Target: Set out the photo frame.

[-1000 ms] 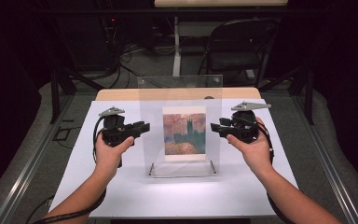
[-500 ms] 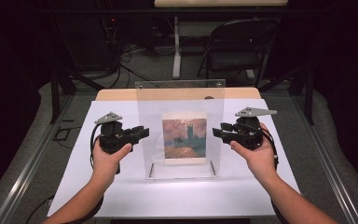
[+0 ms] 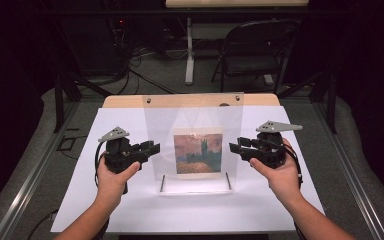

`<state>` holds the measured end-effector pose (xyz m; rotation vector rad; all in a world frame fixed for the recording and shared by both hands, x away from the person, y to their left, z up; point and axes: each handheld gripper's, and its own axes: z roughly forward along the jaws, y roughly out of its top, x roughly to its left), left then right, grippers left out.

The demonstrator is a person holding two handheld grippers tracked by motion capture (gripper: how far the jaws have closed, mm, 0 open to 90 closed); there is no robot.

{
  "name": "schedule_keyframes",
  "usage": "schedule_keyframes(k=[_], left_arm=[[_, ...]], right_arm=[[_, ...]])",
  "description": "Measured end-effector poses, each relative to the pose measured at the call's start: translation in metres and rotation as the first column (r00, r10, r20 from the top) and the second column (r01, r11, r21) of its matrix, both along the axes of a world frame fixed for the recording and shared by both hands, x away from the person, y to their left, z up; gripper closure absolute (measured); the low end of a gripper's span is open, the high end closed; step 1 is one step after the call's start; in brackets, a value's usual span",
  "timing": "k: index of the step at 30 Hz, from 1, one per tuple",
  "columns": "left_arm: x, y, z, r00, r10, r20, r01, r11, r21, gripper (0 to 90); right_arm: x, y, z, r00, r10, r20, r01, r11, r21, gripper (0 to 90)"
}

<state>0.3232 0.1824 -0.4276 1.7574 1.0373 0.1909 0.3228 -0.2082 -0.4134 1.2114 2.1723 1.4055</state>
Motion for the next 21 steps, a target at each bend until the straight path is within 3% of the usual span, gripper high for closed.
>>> schedule_keyframes(k=[12,21], left_arm=[[-0.013,0.0,-0.003,0.9991,-0.032,0.027,0.032,0.9995,0.0,61.3],[-0.019,-0.003,-0.004,0.998,-0.019,0.06,0.017,0.9996,0.02,60.4]], right_arm=[[-0.016,-0.001,-0.003,0.9998,0.012,0.018,-0.012,1.0,0.004,58.7],[-0.023,-0.001,-0.005,0.9984,0.02,0.053,-0.019,1.0,-0.002,58.5]])
